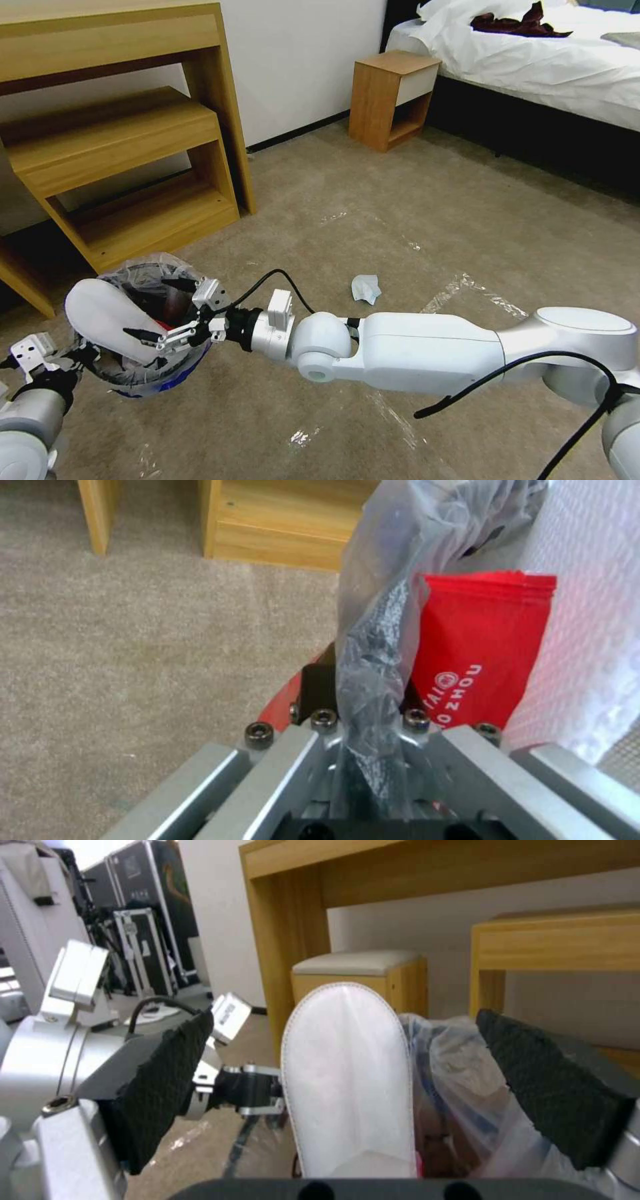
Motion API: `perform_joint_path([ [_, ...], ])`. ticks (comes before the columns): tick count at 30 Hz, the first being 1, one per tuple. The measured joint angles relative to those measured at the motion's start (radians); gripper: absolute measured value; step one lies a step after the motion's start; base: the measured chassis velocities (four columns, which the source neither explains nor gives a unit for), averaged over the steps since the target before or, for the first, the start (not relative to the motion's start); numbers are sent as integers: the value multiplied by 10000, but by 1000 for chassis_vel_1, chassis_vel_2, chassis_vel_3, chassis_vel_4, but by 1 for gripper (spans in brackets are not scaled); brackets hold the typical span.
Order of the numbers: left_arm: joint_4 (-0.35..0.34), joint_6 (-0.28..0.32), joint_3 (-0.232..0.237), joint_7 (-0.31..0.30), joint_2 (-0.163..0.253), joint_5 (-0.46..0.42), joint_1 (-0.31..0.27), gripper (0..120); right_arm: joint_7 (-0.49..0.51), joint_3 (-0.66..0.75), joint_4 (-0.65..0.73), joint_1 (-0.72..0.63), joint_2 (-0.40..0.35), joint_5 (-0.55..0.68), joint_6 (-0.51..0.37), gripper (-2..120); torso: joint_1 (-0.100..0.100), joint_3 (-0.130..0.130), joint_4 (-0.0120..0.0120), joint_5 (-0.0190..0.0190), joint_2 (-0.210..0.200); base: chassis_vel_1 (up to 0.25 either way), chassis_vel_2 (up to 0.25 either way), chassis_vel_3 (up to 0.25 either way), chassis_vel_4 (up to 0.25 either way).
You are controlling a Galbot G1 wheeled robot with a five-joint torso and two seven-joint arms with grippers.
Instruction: Pick up the trash bin and place the garbage on the floor into it.
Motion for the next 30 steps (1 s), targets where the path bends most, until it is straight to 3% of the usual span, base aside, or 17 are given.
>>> perform_joint_path([
  [9, 34, -24, -3, 2, -16, 0, -14, 1, 4, 373, -161, -145, 192, -140, 115, 100, 0, 0, 1, 0, 0, 0, 0, 0, 0],
  [18, 119, -38, -12, 9, -38, 50, -47, 1, -47, 2148, 43, -647, 320, -249, 360, 100, 0, 0, 1, 0, -1, 0, 0, 0, 0],
  [20, 121, -64, -83, 12, -50, 53, -56, 1, -636, 4193, 126, -1103, 148, -449, 964, 100, 0, 0, 2, 0, 0, 0, 0, 0, 0],
  [29, 40, -151, -336, 11, -82, 66, 29, 1, -859, 7270, 555, -1900, -825, -260, 1357, 100, 0, 0, 2, 3, 0, 0, 0, 0, 0],
  [30, 6, -161, -374, 12, -83, 70, 43, 1, -843, 8105, 695, -2305, -1155, -249, 1352, 100, 0, 0, 3, 3, 0, 0, 0, 0, 0],
])
